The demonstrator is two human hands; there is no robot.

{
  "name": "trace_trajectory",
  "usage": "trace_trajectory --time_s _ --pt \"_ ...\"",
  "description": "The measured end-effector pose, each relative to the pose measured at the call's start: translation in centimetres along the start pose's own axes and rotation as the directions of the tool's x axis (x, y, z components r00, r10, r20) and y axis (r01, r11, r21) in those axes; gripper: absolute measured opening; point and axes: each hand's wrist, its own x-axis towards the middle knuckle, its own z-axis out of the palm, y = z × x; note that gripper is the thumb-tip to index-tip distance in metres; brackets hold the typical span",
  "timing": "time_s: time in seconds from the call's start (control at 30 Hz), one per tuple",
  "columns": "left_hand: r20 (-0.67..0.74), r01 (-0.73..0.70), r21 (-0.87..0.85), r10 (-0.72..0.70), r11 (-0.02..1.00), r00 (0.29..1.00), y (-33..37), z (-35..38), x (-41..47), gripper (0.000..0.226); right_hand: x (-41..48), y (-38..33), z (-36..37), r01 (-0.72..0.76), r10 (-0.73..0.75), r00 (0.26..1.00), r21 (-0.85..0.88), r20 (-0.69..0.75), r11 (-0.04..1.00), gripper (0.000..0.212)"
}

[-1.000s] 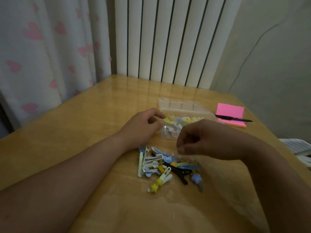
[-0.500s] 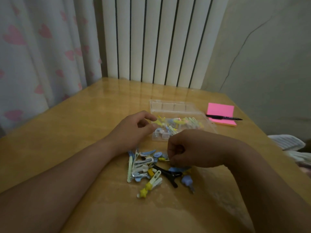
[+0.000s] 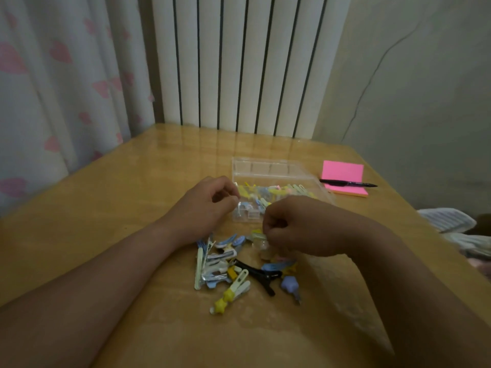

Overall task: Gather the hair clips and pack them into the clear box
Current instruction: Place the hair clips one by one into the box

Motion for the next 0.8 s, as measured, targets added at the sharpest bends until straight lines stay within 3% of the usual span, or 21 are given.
trace_trajectory --time_s 0.1,0.17,0.27,0.33,0.4,0.8 --pt "-0.039 -0.001 -0.003 0.001 1.000 0.999 -0.1 0.0 0.1 0.011 -0.2 0.5 -0.5 0.048 -0.036 0.998 0.210 -0.061 0.976 0.011" --pt "-0.044 0.007 -0.008 -0.008 1.000 0.999 -0.2 -0.1 0.1 0.012 0.0 1.0 -0.8 0.103 -0.023 0.972 0.336 -0.233 0.936 0.009" --pt "-0.027 0.001 0.007 0.000 1.000 1.000 -0.2 0.0 0.0 0.011 1.0 2.5 -0.7 0.131 0.141 0.822 0.423 -0.552 0.897 0.008" --pt "-0.016 -0.014 0.010 0.015 1.000 1.000 -0.3 0.0 0.0 0.013 1.7 3.5 -0.3 0.066 0.236 0.736 0.414 -0.634 0.908 0.007" --pt "-0.011 -0.021 -0.001 0.021 1.000 1.000 -0.4 0.1 0.0 0.013 2.3 4.1 0.3 -0.005 0.264 0.717 0.374 -0.645 0.928 0.005" --pt "-0.039 -0.026 -0.052 0.024 0.998 0.999 -0.9 0.3 0.5 0.008 7.1 0.7 3.2 -0.206 0.249 0.805 0.140 -0.539 0.968 0.007"
